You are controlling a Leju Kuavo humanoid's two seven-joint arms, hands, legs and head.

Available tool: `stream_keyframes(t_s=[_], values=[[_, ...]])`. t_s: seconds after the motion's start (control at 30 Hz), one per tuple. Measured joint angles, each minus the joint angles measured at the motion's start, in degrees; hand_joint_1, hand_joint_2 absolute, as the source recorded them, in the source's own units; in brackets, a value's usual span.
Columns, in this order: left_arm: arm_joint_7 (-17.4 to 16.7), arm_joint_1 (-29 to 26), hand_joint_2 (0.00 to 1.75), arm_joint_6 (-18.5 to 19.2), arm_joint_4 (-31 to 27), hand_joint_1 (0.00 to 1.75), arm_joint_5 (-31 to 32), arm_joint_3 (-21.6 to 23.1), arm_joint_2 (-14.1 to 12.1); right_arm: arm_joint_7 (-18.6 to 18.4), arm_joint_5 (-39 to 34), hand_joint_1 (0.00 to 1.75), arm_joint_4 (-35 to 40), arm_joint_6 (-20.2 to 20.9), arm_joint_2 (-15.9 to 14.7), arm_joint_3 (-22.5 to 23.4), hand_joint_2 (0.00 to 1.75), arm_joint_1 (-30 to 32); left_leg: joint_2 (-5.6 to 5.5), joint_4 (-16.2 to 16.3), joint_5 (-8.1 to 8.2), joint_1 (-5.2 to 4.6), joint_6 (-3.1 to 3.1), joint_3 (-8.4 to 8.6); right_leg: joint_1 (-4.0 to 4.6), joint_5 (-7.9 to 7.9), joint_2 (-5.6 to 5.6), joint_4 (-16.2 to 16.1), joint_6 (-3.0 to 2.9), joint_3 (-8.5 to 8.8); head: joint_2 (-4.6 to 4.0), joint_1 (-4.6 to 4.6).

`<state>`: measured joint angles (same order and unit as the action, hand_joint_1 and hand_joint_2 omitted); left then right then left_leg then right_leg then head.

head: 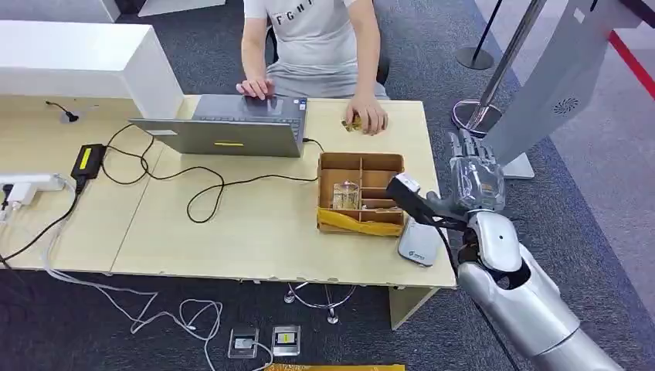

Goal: Pass the card to the sensor for recognition and then transmit it.

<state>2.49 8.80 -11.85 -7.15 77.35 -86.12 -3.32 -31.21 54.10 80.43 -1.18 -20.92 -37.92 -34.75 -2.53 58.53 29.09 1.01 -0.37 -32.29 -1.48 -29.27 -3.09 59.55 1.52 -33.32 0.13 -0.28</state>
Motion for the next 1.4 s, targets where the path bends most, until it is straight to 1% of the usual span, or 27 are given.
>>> stream_keyframes(t_s=[0.13, 0.27, 0.4, 0.67, 0.83, 0.93, 1.03, 1.2, 1.4], values=[[0.26, 0.04, 0.0, 0.37, 0.0, 0.0, 0.02, 0.0, 0.0, 0.04, -0.74, 0.0, 1.4, 0.18, -0.07, -1.51, 1.75, 1.28, 0.0, 0.0, 0.0, 0.0, 0.0, 0.0, 0.0, 0.0, 0.0, 0.0, 0.0, 0.0, 0.0, 0.02], [0.61, 0.05, 0.0, 0.37, -0.02, 0.0, 0.02, 0.0, 0.0, 0.02, -3.06, 0.0, 1.86, -0.19, -0.39, -3.0, 1.75, 1.93, -0.01, 0.0, 0.0, 0.0, 0.0, 0.0, 0.0, 0.0, 0.01, 0.0, 0.0, 0.01, 0.0, 0.04], [0.61, 0.05, 0.0, 0.11, -0.02, 0.0, 0.02, 0.0, 0.0, 0.37, -5.18, 0.0, 1.9, -1.7, -0.55, -4.42, 1.75, 2.3, 0.0, 0.0, 0.0, 0.0, 0.0, 0.01, 0.0, 0.0, 0.0, 0.0, 0.0, 0.01, 0.0, 0.04], [0.59, 0.06, 0.0, -0.11, -0.02, 0.0, 0.24, 0.0, 0.0, 0.31, -6.69, 0.0, 1.88, -2.93, -0.9, -7.04, 1.75, 2.52, 0.0, 0.0, 0.0, 0.0, 0.0, 0.0, 0.0, 0.0, 0.0, 0.0, 0.0, 0.0, 0.0, 0.02], [0.61, 0.06, 0.0, 0.04, -0.02, 0.0, 0.72, 0.0, 0.0, 0.35, -8.0, 0.0, 1.31, -5.07, -0.83, -8.59, 1.75, 3.4, -0.01, 0.0, 0.0, 0.0, 0.0, -0.01, 0.0, 0.0, 0.02, 0.0, 0.0, 0.0, 0.0, 0.02], [0.85, 0.06, 0.0, 0.02, -0.02, 0.0, 0.94, 0.0, 0.0, 0.77, -8.9, 0.0, 0.63, -7.85, -0.81, -9.25, 1.75, 3.96, -0.01, 0.0, 0.0, 0.0, 0.0, -0.03, 0.0, 0.0, 0.02, 0.0, 0.0, 0.01, 0.0, 0.02], [1.23, 0.08, 0.0, -0.09, 0.0, 0.0, 1.03, 0.0, 0.0, 2.08, -8.98, 0.0, -1.5, -10.75, 0.26, -10.05, 1.75, 4.07, -0.01, -0.01, 0.0, 0.0, 0.0, -0.02, 0.0, 0.0, 0.01, 0.0, 0.0, 0.0, 0.0, 0.02], [1.25, 0.11, 0.0, -0.57, 0.0, 0.0, 0.83, 0.0, 0.04, 3.15, -10.91, 0.0, -4.89, -12.28, 2.05, -10.88, 1.75, 4.19, -0.01, -0.01, 0.0, 0.01, 0.0, -0.03, 0.0, 0.0, 0.01, 0.0, 0.0, 0.0, 0.0, 0.02], [0.5, 0.11, 0.0, -0.81, 0.0, 0.0, 0.59, -0.02, 0.07, 3.63, -10.71, 0.0, -7.96, -12.89, 3.89, -11.39, 1.75, 4.18, -0.02, -0.01, 0.0, 0.01, 0.0, -0.03, 0.01, 0.0, 0.02, 0.0, -0.01, 0.0, 0.0, 0.04]])
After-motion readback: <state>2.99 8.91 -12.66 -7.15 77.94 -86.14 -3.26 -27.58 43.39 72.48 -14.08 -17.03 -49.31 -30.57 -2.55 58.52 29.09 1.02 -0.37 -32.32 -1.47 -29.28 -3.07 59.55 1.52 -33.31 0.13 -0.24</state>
